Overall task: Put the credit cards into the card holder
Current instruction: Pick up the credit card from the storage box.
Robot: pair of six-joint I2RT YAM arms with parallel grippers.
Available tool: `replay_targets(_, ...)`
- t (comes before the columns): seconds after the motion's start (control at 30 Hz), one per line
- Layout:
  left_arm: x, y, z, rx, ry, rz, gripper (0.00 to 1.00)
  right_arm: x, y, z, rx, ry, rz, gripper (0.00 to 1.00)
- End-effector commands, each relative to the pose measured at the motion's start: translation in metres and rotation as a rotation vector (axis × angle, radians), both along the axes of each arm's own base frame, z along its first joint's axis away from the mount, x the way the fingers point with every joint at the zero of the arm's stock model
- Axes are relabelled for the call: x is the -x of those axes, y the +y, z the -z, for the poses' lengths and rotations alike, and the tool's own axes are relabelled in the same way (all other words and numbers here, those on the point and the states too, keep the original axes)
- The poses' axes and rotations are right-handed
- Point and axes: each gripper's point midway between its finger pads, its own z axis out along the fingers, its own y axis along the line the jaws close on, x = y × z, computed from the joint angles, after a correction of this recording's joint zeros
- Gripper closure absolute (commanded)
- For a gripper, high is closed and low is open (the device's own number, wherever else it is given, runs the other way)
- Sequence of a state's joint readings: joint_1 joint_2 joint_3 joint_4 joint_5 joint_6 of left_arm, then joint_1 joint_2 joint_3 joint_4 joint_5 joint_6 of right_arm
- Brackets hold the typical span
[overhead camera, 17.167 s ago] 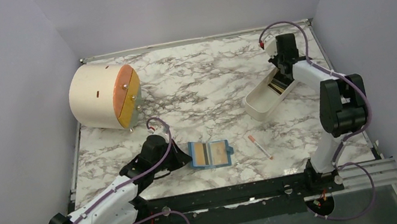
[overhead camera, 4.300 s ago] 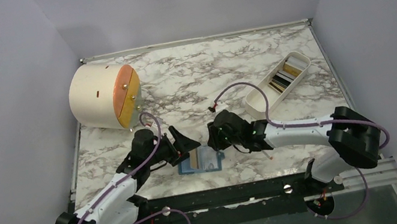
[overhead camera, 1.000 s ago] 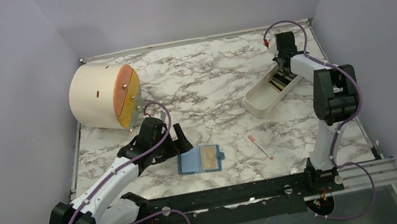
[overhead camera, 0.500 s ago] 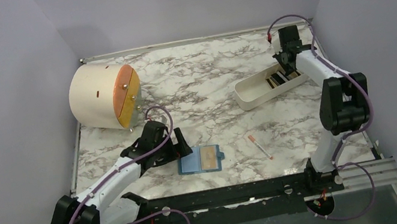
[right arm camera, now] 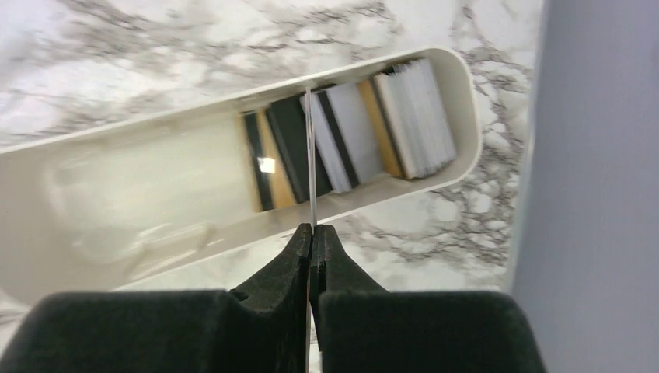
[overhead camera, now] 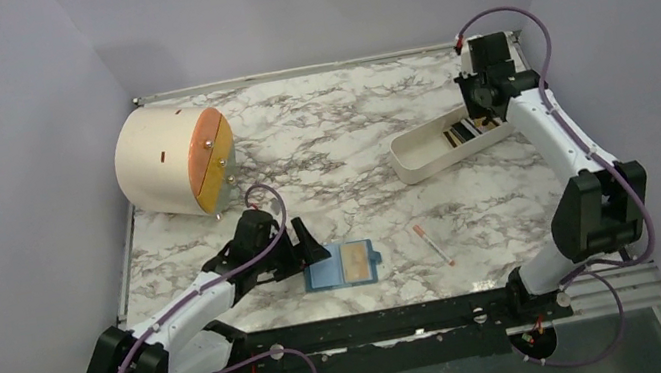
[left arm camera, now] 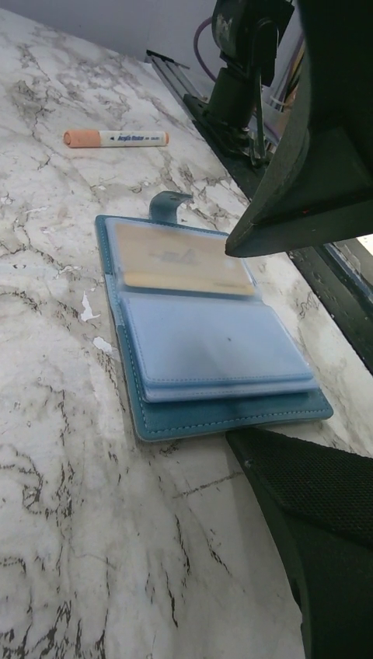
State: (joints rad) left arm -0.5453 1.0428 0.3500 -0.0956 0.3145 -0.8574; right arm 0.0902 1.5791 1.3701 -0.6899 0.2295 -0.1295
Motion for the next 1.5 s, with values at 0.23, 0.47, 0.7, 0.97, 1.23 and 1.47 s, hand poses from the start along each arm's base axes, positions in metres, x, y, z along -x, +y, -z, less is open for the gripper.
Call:
replay_targets(0.23,-0.004,-0.013,-0.028,0.103,-0.046,-0.004,0.22,0.047,0.109,-0.037,-0.434,-0.117,-0.184,0.99)
replay_targets(0.47,-0.018,-0.024,-0.081,0.193,-0.150,-0.004,0.21,0.108,0.190,-0.067,-0.879,-0.120,-0.446,0.99)
replay_targets(0.7,-0.014,-0.049,-0.157,0.501,-0.238,0.040,0.22,0.181,0.256,-0.085,-1.249,-0.023,-0.670,0.99)
replay_targets(0.97,-0.007,-0.055,-0.190,0.639,-0.298,0.079,0.24,0.228,0.290,-0.076,-1.445,0.103,-0.765,0.99)
replay_targets(1.23,-0.006,-0.055,-0.196,0.665,-0.308,0.076,0.37,0.246,0.302,-0.072,-1.534,0.171,-0.796,0.99)
replay_targets(1.47,-0.005,-0.055,-0.198,0.689,-0.308,0.078,0.71,0.246,0.306,-0.066,-1.539,0.191,-0.780,0.99)
